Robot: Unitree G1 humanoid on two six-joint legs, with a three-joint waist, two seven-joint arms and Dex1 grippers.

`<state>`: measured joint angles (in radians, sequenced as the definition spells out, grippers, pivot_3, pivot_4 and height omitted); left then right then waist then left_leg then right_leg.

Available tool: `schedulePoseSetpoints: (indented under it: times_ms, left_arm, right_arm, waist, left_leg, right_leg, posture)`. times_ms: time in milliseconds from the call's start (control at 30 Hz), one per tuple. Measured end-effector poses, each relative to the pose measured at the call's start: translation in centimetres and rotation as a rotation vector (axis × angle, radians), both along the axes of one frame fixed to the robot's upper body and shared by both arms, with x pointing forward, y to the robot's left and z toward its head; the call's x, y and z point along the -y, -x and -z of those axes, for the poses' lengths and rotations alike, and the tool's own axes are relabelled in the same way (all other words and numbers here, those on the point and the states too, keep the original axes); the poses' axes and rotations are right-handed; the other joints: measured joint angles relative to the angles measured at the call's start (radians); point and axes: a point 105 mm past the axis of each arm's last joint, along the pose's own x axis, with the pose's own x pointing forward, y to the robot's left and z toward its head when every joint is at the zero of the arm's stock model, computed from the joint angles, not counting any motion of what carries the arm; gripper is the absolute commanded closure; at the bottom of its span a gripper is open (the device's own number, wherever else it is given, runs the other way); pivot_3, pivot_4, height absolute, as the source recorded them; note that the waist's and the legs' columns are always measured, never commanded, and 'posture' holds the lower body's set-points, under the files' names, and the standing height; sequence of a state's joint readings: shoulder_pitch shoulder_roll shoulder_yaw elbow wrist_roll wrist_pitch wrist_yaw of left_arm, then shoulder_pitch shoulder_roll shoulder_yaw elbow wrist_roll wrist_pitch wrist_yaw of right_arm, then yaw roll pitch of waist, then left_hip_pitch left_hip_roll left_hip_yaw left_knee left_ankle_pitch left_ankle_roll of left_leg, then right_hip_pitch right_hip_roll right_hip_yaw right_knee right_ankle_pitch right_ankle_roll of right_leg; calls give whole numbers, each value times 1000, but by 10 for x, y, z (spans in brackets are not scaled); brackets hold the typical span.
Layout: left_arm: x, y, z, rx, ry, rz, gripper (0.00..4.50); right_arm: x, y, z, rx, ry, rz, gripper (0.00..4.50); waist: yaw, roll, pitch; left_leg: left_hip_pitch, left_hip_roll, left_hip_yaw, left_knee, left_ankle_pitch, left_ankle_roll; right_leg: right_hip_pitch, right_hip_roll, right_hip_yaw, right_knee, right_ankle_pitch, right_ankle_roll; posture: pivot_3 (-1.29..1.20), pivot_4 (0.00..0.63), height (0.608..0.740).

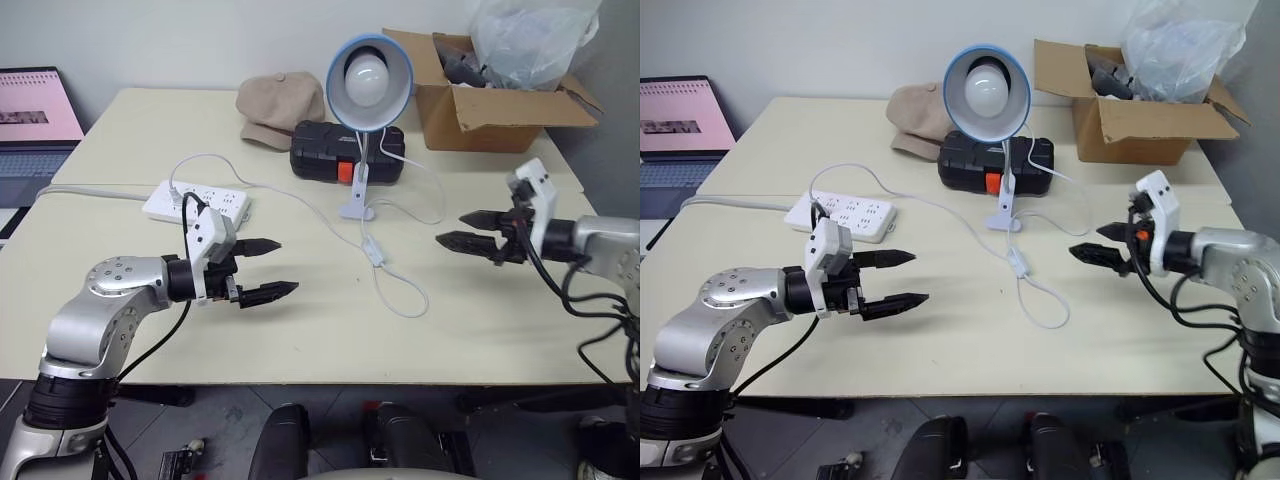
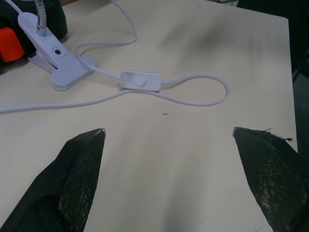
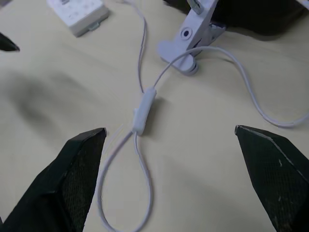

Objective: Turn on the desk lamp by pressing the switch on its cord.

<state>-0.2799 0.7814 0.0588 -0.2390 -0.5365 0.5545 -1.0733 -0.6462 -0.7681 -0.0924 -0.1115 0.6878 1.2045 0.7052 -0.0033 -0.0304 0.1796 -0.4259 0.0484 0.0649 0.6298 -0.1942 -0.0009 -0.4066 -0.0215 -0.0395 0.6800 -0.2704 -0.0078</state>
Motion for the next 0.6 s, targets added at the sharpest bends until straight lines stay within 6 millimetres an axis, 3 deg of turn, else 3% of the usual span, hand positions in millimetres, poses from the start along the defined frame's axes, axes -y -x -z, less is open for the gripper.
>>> schedulePoseSetpoints:
  times_ms: [267,600]
  left_arm:
    - [6,5,16,5,-50,33,85]
    - [18,9,22,19,-53,58,85]
  right_arm:
    - [-45,-24,9,-207,-21,-27,27]
    - [-76,-52,42,-347,11,-7,27]
  waist:
    - [0,0,0]
    - [1,0,0]
  left_leg:
    - [-2,0,1,0,0,0]
    - [-4,0,1,0,0,0]
  right_leg:
    - [-2,0,0,0,0,0]
    - [-4,0,0,0,0,0]
  posture:
    - [0,150,740]
    - [0,150,740]
